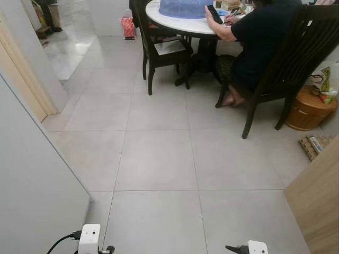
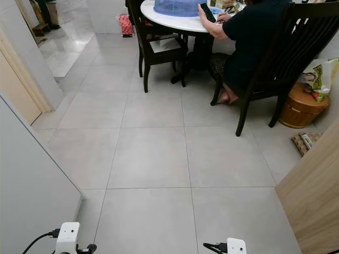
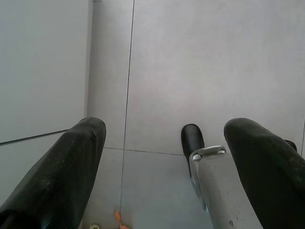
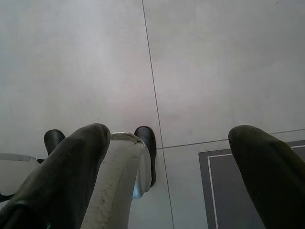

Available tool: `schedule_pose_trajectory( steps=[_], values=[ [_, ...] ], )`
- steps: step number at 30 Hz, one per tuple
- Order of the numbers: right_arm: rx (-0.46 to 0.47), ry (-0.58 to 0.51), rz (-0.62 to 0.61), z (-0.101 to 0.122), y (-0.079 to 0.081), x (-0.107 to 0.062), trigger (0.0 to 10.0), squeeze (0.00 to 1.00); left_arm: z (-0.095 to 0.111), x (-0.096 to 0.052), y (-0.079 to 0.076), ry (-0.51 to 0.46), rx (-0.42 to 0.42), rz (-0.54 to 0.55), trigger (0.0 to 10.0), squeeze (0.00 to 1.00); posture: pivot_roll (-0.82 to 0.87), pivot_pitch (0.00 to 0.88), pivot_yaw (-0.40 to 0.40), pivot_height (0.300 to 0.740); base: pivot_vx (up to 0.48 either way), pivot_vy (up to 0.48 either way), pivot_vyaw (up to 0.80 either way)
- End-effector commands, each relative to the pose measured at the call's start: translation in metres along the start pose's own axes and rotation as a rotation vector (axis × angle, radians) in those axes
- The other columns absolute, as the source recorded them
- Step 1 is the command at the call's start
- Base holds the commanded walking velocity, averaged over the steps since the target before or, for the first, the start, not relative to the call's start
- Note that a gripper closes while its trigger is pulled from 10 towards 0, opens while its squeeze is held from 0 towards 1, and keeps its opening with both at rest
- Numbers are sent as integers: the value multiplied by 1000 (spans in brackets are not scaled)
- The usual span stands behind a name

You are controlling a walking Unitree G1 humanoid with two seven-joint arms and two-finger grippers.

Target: Restocking fridge

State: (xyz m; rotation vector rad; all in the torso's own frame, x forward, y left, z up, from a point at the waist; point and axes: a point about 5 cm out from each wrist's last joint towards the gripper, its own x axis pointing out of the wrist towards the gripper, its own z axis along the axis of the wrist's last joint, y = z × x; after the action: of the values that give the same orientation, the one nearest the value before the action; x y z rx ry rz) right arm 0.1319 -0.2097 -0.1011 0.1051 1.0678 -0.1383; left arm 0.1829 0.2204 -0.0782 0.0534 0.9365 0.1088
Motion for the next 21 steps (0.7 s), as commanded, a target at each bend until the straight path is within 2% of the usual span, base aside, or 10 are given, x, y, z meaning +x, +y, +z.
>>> schedule_pose_trajectory(
  steps=[1,20,21],
  values=[
    [-34,-55,93,54,17,8,10000,0,-50,-11,-13,180,76,-79,10000,0,7,0,-110,740,0,0,0],
    [-37,-52,91,53,17,8,10000,0,-50,-11,-13,180,76,-79,10000,0,7,0,-110,740,0,0,0],
    [-38,-49,90,51,18,8,10000,0,-51,-11,-13,182,98,-87,10000,0,-6,0,-99,740,0,0,0]
  ],
)
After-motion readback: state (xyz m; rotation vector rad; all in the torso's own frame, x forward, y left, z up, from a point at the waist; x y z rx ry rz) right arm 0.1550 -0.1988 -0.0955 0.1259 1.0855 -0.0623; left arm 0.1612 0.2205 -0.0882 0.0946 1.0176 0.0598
